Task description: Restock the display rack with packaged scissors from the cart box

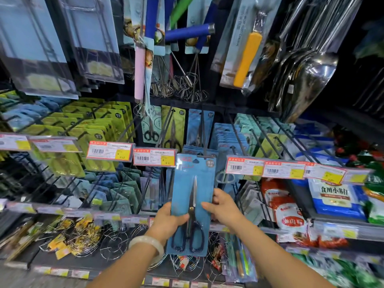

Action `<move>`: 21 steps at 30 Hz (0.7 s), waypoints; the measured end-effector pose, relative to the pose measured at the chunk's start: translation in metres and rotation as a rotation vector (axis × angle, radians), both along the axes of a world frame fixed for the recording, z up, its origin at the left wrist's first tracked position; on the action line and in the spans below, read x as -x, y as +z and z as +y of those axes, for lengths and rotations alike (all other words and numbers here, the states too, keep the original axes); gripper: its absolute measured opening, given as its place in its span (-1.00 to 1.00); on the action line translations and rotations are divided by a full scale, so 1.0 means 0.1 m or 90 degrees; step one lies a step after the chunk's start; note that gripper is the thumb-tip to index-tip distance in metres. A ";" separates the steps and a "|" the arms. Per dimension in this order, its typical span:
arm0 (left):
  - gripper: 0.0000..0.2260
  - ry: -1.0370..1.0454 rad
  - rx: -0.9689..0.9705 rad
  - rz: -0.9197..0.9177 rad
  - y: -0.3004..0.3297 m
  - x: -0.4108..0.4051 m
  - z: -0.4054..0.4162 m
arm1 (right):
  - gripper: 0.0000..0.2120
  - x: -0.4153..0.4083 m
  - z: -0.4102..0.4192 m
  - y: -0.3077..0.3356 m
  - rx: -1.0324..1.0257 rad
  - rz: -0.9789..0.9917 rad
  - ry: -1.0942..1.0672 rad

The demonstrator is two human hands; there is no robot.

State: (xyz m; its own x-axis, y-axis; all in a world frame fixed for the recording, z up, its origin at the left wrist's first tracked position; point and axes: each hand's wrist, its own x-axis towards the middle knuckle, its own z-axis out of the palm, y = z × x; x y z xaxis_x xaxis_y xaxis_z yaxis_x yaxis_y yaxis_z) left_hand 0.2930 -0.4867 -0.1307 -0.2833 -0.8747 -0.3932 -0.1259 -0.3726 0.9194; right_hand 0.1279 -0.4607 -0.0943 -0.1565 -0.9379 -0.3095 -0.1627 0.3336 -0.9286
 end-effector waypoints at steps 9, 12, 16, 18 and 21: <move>-0.77 -0.042 -0.012 -0.006 -0.03 0.13 0.00 | -0.70 0.10 -0.01 0.01 -0.039 0.034 -0.022; -0.75 -0.025 -0.009 -0.024 -0.06 0.17 -0.11 | -0.67 0.10 -0.10 0.01 -0.037 0.060 -0.037; -0.76 0.012 0.039 -0.117 -0.12 0.24 -0.31 | -0.69 0.10 -0.27 -0.04 -0.056 0.086 -0.075; -0.78 0.019 0.061 -0.178 -0.12 0.29 -0.42 | -0.71 0.08 -0.37 -0.10 -0.068 0.130 -0.073; -0.80 0.014 0.075 -0.233 -0.10 0.33 -0.58 | -0.72 0.09 -0.57 -0.24 -0.092 0.165 -0.075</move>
